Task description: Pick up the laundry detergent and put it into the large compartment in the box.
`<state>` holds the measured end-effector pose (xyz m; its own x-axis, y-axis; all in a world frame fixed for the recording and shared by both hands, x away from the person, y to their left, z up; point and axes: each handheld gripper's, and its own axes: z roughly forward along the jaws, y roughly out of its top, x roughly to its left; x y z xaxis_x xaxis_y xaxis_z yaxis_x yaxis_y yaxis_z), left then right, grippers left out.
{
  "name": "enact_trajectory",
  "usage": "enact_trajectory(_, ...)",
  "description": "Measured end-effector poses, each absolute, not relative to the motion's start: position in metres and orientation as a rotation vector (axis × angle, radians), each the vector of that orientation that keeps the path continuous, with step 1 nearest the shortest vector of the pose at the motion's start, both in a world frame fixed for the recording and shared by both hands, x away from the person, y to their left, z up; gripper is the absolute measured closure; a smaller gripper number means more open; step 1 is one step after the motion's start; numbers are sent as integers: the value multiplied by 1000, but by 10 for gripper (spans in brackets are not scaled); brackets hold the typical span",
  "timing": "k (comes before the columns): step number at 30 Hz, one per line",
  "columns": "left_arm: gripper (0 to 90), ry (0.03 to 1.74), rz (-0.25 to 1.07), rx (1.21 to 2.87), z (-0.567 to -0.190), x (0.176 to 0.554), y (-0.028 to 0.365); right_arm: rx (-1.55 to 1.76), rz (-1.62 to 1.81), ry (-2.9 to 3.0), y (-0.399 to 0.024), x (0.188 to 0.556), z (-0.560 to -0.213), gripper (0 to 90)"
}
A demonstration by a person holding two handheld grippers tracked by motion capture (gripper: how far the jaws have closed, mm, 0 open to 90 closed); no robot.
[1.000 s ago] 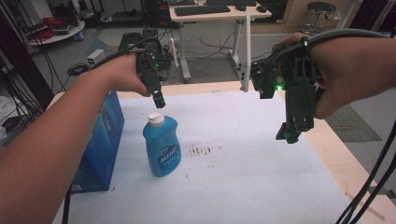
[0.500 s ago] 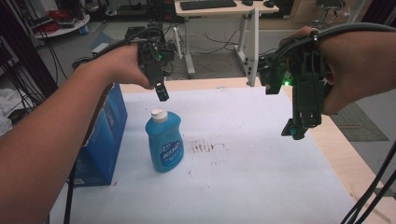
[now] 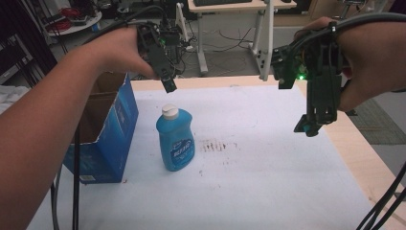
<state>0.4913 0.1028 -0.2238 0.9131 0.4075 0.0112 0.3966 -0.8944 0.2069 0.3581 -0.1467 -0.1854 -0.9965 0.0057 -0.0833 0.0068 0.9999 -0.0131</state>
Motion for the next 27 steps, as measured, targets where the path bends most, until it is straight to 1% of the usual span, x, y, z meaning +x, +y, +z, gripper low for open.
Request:
enact_trajectory(5, 17, 637, 97, 2896, -215, 478, 106, 10, -16, 3057, -148, 360, -186, 11)
enact_trajectory(10, 17, 643, 75, 2914, -212, 465, 105, 19, -21, 3046, -147, 361, -186, 11)
enact_trajectory(14, 17, 645, 23, 2899, -215, 453, 105, 14, -29, 3047, -147, 360, -187, 11)
enact_trajectory(18, 17, 652, 31, 2900, -218, 443, 103, 8, -25, 3046, -146, 359, -187, 12)
enact_trajectory(23, 17, 658, -9, 2893, -221, 434, 101, 3, -40, 3044, -146, 358, -187, 12)
enact_trajectory(27, 17, 691, -2, 2889, -223, 429, 99, -1, -38, 3043, -145, 357, -186, 11)
